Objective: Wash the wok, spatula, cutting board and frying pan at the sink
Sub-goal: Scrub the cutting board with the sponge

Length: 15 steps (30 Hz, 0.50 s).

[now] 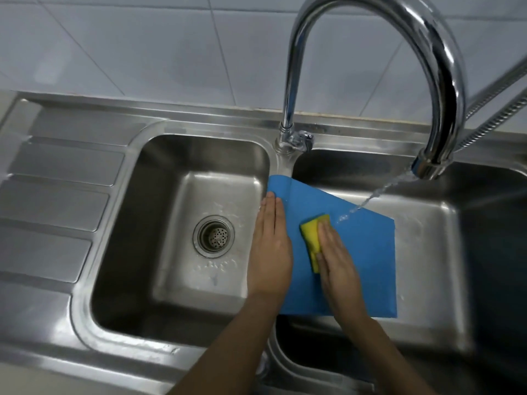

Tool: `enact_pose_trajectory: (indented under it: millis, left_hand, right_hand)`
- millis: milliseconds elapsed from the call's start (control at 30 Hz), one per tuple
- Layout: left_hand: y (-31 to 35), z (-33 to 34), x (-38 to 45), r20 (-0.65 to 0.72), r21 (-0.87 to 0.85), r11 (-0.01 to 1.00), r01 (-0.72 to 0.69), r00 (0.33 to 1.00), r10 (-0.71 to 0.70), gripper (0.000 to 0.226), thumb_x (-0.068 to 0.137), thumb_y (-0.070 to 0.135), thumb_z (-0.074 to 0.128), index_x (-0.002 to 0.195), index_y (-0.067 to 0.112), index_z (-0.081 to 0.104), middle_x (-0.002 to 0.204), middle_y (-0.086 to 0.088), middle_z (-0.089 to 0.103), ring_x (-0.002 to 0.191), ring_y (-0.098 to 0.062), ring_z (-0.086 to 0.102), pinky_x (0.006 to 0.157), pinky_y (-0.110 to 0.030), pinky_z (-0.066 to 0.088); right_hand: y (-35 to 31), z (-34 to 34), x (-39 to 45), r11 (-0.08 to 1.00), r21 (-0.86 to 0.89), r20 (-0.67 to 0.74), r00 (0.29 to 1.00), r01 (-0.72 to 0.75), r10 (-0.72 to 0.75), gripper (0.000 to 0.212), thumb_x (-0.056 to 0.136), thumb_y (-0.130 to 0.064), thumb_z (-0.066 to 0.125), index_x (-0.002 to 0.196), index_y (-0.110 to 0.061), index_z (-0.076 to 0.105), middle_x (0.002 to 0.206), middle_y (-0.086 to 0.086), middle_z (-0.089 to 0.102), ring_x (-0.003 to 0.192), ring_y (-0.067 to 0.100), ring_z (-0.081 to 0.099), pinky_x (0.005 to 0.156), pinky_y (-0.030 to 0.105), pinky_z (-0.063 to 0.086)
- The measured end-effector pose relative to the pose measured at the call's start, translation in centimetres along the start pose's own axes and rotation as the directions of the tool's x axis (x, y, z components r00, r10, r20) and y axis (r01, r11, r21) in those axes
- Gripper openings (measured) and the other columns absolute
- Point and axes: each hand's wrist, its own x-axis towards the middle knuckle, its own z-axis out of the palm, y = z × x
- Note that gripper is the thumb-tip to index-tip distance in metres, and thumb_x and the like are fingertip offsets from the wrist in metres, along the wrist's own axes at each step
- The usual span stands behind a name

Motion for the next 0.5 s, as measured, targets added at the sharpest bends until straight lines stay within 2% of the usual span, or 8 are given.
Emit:
enact_pose_trajectory:
  millis: [100,167,200,267,333,400,467,500]
  left_hand:
    - [0.1,0.1,-0.1,-0.006,0.006,1.0,0.001,1.0,-0.001,0.061,0.085,-0.004,0.031,0.146,-0.001,0.023,0.154,-0.017,0.03,0.143,-0.025,0.028,0.114,-0.039,0.031]
    - [0.2,0.0,0.0,-0.006,0.008,1.0,0.003,1.0,-0.003,0.061,0.086,-0.004,0.032,0.146,-0.001,0.022,0.154,-0.016,0.029,0.143,-0.024,0.026,0.115,-0.038,0.03]
    - [0.2,0.0,0.0,-0.005,0.01,1.0,0.007,1.0,-0.007,0.061,0.086,-0.005,0.034,0.146,-0.001,0.023,0.154,-0.016,0.028,0.143,-0.024,0.026,0.115,-0.038,0.03]
    - [0.1,0.0,0.1,0.006,0.009,1.0,0.019,1.0,-0.019,0.06,0.086,-0.006,0.032,0.146,-0.001,0.025,0.154,-0.016,0.029,0.143,-0.025,0.027,0.115,-0.038,0.029]
    - [-0.1,-0.1,0.0,0.028,-0.001,0.999,0.033,0.999,-0.033,0.059,0.088,-0.001,0.025,0.147,0.0,0.027,0.156,-0.014,0.026,0.144,-0.024,0.025,0.116,-0.037,0.027]
    - [-0.2,-0.1,0.0,0.043,-0.022,0.999,0.037,0.998,-0.036,0.058,0.09,0.001,0.021,0.148,0.001,0.025,0.157,-0.012,0.023,0.145,-0.024,0.023,0.117,-0.038,0.025]
    - [-0.2,-0.2,0.0,0.047,-0.051,0.998,0.035,0.998,-0.032,0.057,0.093,-0.002,0.027,0.149,0.002,0.023,0.158,-0.011,0.021,0.145,-0.024,0.022,0.117,-0.039,0.025]
    - [-0.2,-0.2,0.0,0.05,-0.068,0.997,0.035,0.998,-0.032,0.057,0.094,-0.004,0.031,0.15,0.002,0.022,0.158,-0.011,0.02,0.146,-0.023,0.021,0.118,-0.038,0.025]
  right_hand:
    - [-0.4,1.2,2.7,0.988,0.12,-0.009,0.995,-0.097,0.099,0.057,0.101,-0.04,0.021,0.151,-0.022,0.003,0.159,-0.009,0.0,0.145,0.003,-0.003,0.115,0.014,-0.003]
    - [1.2,1.1,4.4,0.967,0.139,0.001,0.976,-0.215,0.217,0.064,0.1,-0.046,0.025,0.152,-0.021,-0.003,0.159,-0.01,-0.008,0.145,0.005,-0.012,0.115,0.017,-0.007]
    - [2.5,0.9,5.2,0.959,0.105,0.003,0.964,-0.263,0.264,0.066,0.1,-0.045,0.029,0.152,-0.018,-0.001,0.16,-0.007,-0.006,0.146,0.01,-0.012,0.117,0.024,-0.005]
    - [5.9,0.1,6.7,0.922,0.029,0.014,0.923,-0.385,0.385,0.066,0.099,-0.046,0.028,0.152,-0.013,0.007,0.16,0.003,0.007,0.147,0.026,-0.001,0.12,0.042,0.003]
    - [9.1,-1.6,6.8,0.849,0.001,0.073,0.847,-0.528,0.527,0.073,0.092,-0.053,0.024,0.151,-0.012,0.011,0.156,0.011,0.021,0.142,0.037,0.016,0.115,0.05,0.017]
    - [10.7,-3.6,5.0,0.785,-0.007,0.17,0.773,-0.619,0.611,0.069,0.094,-0.049,0.031,0.149,-0.012,0.014,0.148,0.019,0.032,0.132,0.038,0.033,0.108,0.046,0.029]
    - [10.7,-4.7,2.4,0.77,-0.02,0.246,0.744,-0.637,0.622,0.063,0.097,-0.04,0.038,0.147,-0.01,0.016,0.139,0.02,0.041,0.12,0.035,0.045,0.098,0.041,0.036]
    - [10.2,-4.7,1.1,0.775,-0.024,0.262,0.744,-0.631,0.614,0.064,0.097,-0.038,0.04,0.148,-0.01,0.013,0.141,0.018,0.04,0.122,0.034,0.045,0.099,0.041,0.037]
